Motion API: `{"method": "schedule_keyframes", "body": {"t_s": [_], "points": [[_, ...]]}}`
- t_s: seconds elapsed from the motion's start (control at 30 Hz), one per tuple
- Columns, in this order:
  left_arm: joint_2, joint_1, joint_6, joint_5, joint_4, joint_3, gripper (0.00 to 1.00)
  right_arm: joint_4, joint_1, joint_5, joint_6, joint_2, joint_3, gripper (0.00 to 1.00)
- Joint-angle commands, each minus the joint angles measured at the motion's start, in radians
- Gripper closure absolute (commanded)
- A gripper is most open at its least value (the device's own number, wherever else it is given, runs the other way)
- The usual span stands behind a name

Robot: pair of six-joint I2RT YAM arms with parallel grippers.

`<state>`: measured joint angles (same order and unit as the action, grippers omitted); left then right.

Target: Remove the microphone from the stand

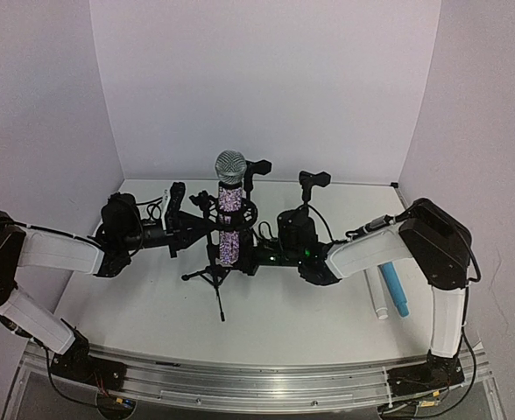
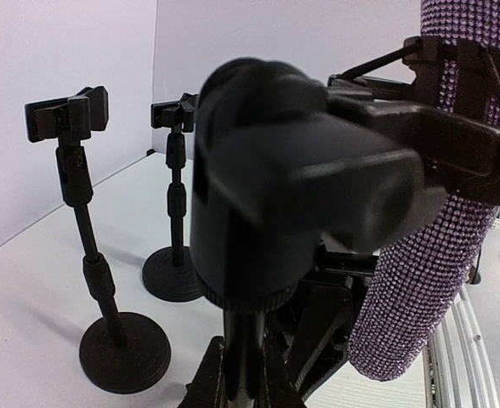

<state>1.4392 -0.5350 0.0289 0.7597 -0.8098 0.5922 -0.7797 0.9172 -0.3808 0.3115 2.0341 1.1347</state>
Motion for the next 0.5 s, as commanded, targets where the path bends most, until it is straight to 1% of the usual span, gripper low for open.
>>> {"method": "schedule_keyframes", "body": {"t_s": [0.0,0.13,0.17,0.2,0.23,0.3,0.33,0.4,0.47], "points": [[0.018,0.006,0.057,-0.008,0.036,-0.007,1.00,0.067,0.005,0.037,-0.487,-0.023,0.016,1.00],[0.021,0.006,0.043,0.001,0.035,-0.016,1.00,0.068,0.005,0.070,-0.581,-0.003,0.022,1.00],[0.021,0.006,0.037,0.001,0.035,-0.020,1.00,0.068,0.005,0.079,-0.587,-0.002,0.020,0.99],[0.021,0.006,0.031,0.000,0.036,-0.023,1.00,0.067,0.004,0.089,-0.588,-0.005,0.016,0.95],[0.021,0.006,0.024,0.000,0.037,-0.026,1.00,0.066,0.004,0.095,-0.583,-0.010,0.011,0.89],[0.020,0.006,0.013,0.000,0.036,-0.034,1.00,0.066,0.004,0.107,-0.566,-0.028,-0.003,0.67],[0.021,0.006,0.011,0.000,0.034,-0.038,1.00,0.066,0.004,0.115,-0.555,-0.039,-0.013,0.59],[0.024,0.005,0.010,0.001,0.024,-0.047,1.00,0.066,0.004,0.134,-0.533,-0.062,-0.041,0.49],[0.029,0.006,0.011,0.001,0.009,-0.061,1.00,0.066,0.004,0.155,-0.513,-0.087,-0.071,0.44]]}}
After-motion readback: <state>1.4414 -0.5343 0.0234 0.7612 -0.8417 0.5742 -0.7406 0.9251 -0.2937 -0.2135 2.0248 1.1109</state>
